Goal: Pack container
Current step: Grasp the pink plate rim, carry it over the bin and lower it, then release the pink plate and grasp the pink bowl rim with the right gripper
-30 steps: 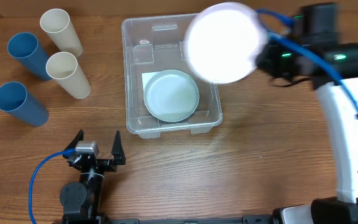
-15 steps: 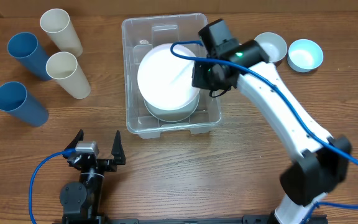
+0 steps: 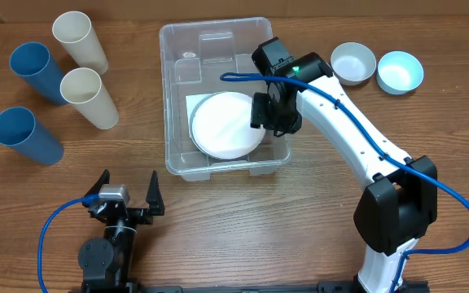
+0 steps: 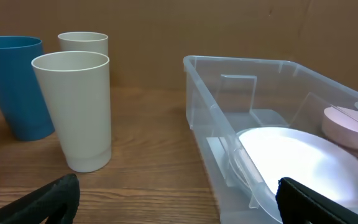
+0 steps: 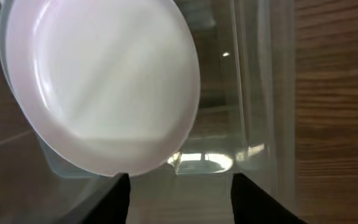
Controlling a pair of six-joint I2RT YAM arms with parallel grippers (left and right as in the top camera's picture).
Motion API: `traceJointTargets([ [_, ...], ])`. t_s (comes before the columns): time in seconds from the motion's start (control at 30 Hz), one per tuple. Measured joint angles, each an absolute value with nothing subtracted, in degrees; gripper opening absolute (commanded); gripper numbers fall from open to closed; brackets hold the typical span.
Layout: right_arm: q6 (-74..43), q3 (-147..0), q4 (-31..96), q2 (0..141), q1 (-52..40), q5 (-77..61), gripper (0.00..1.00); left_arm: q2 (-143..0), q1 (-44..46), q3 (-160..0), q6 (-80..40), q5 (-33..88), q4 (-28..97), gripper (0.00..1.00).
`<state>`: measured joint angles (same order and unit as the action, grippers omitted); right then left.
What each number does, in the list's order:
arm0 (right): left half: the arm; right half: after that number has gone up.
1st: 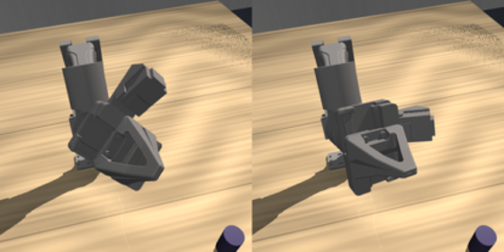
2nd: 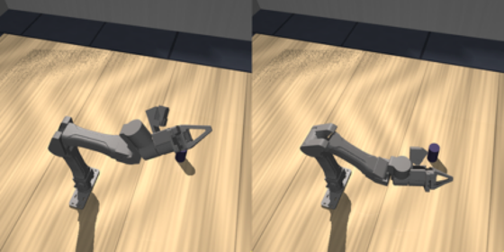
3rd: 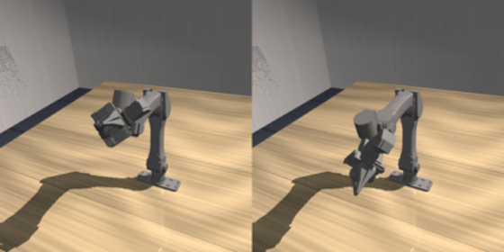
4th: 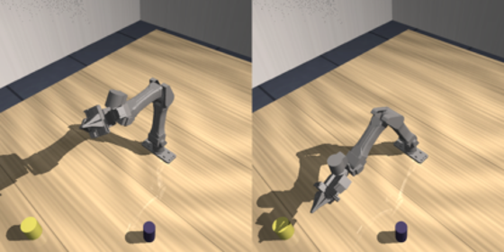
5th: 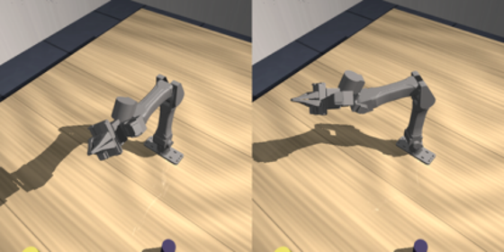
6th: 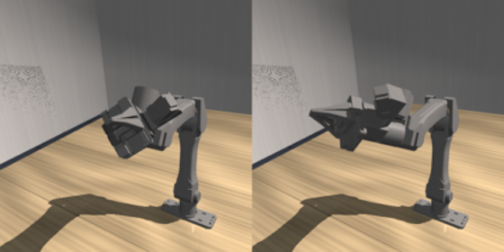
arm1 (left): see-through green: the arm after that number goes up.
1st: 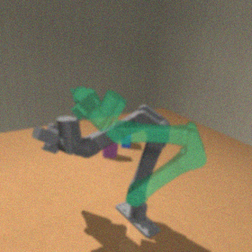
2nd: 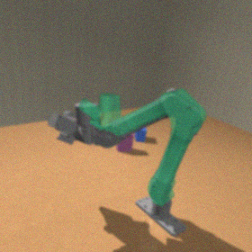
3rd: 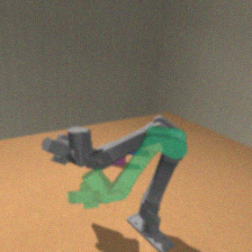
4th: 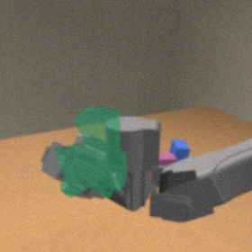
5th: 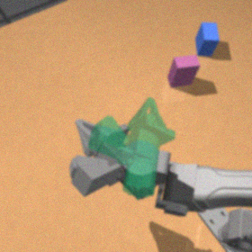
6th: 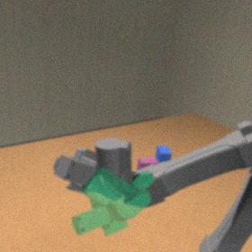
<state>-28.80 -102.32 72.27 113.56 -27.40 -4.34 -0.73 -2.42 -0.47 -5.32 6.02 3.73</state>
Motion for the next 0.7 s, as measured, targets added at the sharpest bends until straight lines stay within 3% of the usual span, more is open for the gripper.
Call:
traceJointTargets([
  [0.13, -26.98, -102.32, 73.03, 113.65, -27.4, -4.91, 0.53, -0.73, -2.42, -0.47, -5.34, 6.02, 3.73, 1.0],
  [0.23, -25.69, -102.32, 72.97, 113.65, -27.4, -5.48, 0.44, -0.75, -2.42, -0.47, -5.32, 6.02, 3.73, 1.0],
  [0.33, -24.4, -102.32, 73.08, 113.67, -27.4, -5.76, 0.42, -0.73, -2.42, -0.47, -5.32, 6.04, 3.73, 1.0],
  [0.4, -23.73, -102.65, 73.58, 113.67, -27.4, -5.76, 0.44, -0.75, -2.42, -0.47, -5.34, 6.02, 3.73, 1.0],
  [0.5, -23.09, -107.02, 76.99, 113.65, -27.35, -5.17, 0.55, -0.75, -2.42, -0.47, -5.32, 6.02, 3.73, 1.0],
  [0.7, -25.34, -120.75, 79.11, 111.31, -23.2, -0.16, 0.57, -0.75, -2.42, -0.47, -5.32, 6.02, 3.73, 1.0],
])
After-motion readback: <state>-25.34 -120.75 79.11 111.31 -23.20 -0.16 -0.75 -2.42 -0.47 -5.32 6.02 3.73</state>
